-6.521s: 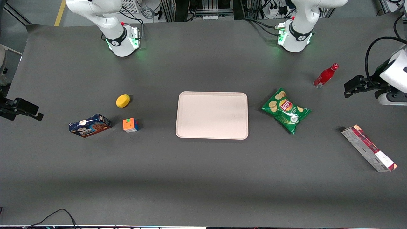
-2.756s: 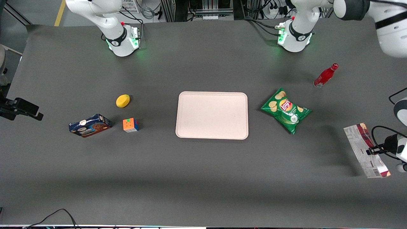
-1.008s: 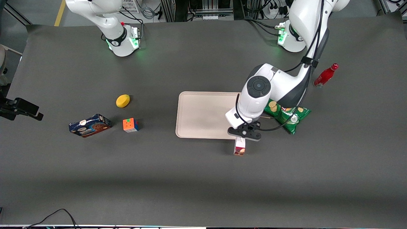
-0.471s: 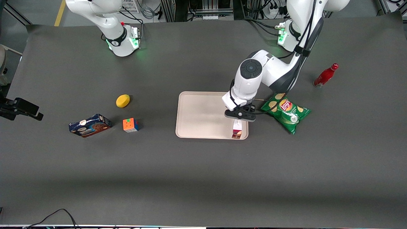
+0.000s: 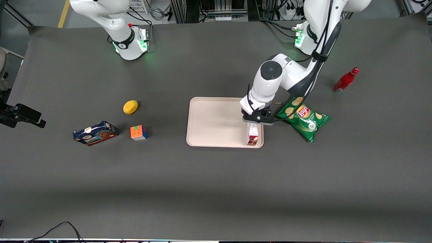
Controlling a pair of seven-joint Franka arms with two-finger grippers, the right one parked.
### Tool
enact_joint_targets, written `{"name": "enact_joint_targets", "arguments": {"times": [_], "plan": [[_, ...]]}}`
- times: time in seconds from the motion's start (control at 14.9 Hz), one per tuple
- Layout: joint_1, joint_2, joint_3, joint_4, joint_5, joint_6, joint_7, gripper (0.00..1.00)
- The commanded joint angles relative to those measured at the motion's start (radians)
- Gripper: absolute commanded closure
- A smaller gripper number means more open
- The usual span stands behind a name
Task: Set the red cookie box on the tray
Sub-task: 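Lower the box onto the tray beside the chip bag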
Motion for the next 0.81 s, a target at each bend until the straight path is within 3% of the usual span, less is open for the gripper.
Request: {"name": "enact_joint_targets", "arguments": {"times": [0.0,0.61,0.67,0.74], "plan": [[0.003,-0.019,-0.001,-0.013,0.020,0.010,-0.035,1.00],[0.003,0.012,0.002,-0.013,0.020,0.047,-0.038,0.99],[0.003,0.013,0.005,-0.013,0.020,0.047,-0.038,0.89],[0.003,0.013,0.007,-0.010,0.020,0.047,-0.037,0.58]]}}
